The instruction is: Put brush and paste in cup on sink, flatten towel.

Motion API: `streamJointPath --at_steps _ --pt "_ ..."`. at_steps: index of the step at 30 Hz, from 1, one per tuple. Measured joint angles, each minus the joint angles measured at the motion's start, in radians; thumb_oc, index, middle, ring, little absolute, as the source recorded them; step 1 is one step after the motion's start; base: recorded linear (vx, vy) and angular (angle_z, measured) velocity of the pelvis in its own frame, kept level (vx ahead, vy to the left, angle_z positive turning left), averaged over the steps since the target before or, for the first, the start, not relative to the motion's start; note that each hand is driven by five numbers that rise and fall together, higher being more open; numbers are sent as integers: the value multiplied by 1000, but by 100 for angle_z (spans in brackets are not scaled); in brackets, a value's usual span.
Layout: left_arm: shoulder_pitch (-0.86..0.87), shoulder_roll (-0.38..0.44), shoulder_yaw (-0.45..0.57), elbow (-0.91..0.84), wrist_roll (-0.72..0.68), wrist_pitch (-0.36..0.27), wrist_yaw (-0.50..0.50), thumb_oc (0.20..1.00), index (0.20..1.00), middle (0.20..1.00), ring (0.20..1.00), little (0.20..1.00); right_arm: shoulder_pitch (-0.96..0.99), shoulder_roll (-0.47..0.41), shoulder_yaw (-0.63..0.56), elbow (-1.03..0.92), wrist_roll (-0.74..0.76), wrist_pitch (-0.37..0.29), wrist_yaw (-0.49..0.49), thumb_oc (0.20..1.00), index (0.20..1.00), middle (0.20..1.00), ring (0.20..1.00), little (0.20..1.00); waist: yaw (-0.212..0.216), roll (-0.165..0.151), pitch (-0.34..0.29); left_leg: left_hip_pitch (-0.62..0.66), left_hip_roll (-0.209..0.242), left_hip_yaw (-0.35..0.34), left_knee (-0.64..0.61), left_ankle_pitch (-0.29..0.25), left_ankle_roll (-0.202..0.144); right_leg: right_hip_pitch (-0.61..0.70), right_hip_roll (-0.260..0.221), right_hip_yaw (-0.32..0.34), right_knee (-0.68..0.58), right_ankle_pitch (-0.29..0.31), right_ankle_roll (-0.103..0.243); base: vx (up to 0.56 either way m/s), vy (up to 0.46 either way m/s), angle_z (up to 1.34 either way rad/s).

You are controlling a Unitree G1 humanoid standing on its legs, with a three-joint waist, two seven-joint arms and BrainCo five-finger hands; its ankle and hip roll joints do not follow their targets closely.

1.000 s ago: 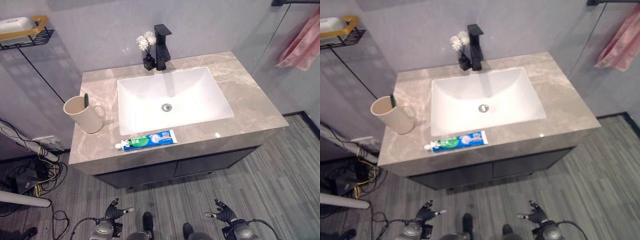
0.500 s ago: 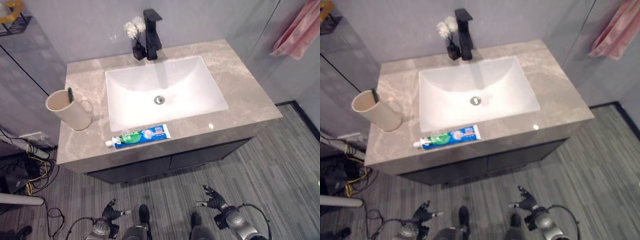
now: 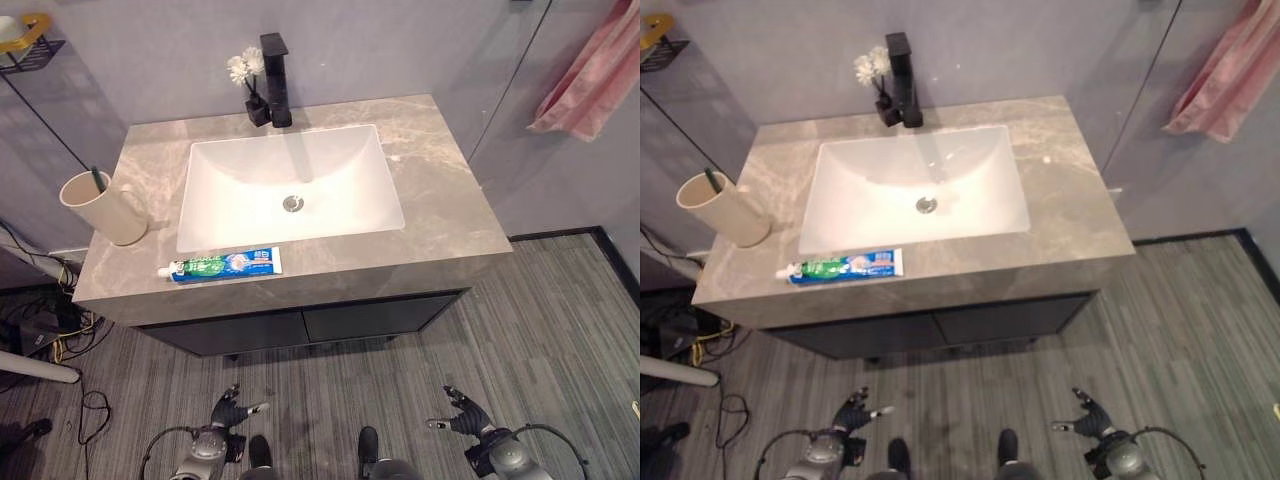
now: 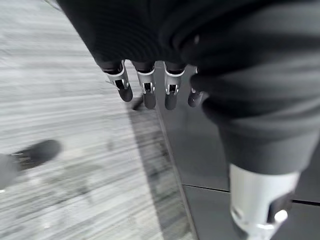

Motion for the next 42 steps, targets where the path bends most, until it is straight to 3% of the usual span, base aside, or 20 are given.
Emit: streamJointPath --at_steps 2,4,8,12,18,20,22,27,34,40,42 --pt "4 25 -33 -43 18 1 -2 1000 1000 1000 1000 1000 4 9 -21 -9 10 -1 1 1000 1000 1000 1000 1000 1 0 0 6 -11 -4 0 -26 5 4 -13 0 3 5 20 18 102 5" --pt "27 42 -39 -96 48 -4 -10 1000 1000 1000 1000 1000 8 3 -46 -19 38 -3 2 1000 1000 1000 1000 1000 -2 35 -4 9 -5 -6 0 -97 15 5 -9 0 3 6 45 5 82 7" --pt "121 93 -45 -156 90 1 -22 1000 1000 1000 1000 1000 18 7 -51 -28 36 2 10 1000 1000 1000 1000 1000 31 54 -15 7 -47 -12 -5 -116 33 10 -56 7 8 11 72 3 61 5" --pt "246 204 -55 -314 161 1 -51 1000 1000 1000 1000 1000 22 1 -52 -47 35 2 28 1000 1000 1000 1000 1000 58 63 -25 3 -57 -27 -5 -114 38 14 -64 3 6 13 78 -1 28 10" --pt "369 469 -65 -657 248 -17 -159 1000 1000 1000 1000 1000 -8 -18 -61 75 38 -7 57 1000 1000 1000 1000 1000 97 59 -34 4 -56 -48 -4 -102 41 29 -60 -21 -2 17 81 -7 11 10" --pt "385 649 -55 -867 267 -24 -222 1000 1000 1000 1000 1000 -51 0 -62 271 38 -1 72 1000 1000 1000 1000 1000 129 54 -46 3 -56 -60 0 -97 40 33 -60 -31 -2 17 81 0 4 16" --pt "415 788 39 -1058 238 -42 -296 1000 1000 1000 1000 1000 -64 -2 -63 370 37 20 75 1000 1000 1000 1000 1000 146 56 -50 4 -59 -64 -1 -98 39 37 -60 -38 -2 15 83 18 -7 7" --pt "441 955 182 -1320 95 -53 -438 1000 1000 1000 1000 1000 -44 19 -59 440 -37 27 107 1000 1000 1000 1000 1000 158 63 -63 6 -58 -80 -4 -96 36 49 -57 -51 -3 13 85 32 -12 9" --pt "353 974 210 -1454 -13 -70 -477 1000 1000 1000 1000 1000 -28 26 -24 480 -145 47 106 1000 1000 1000 1000 1000 152 65 -78 1 -55 -82 -5 -95 34 51 -56 -51 -3 12 87 2 -1 0" --pt "167 957 210 -1462 -5 -117 -373 1000 1000 1000 1000 1000 -5 54 -13 470 -161 47 100 1000 1000 1000 1000 1000 139 44 -85 -15 -56 -85 -5 -97 28 36 -60 -52 -2 11 87 -3 4 1" --pt "120 871 200 -1414 71 -140 -299 1000 1000 1000 1000 1000 0 61 -13 442 -157 48 86 1000 1000 1000 1000 1000 126 45 -102 -33 -56 -83 -5 -98 29 16 -61 -49 -2 12 86 -4 9 -3"
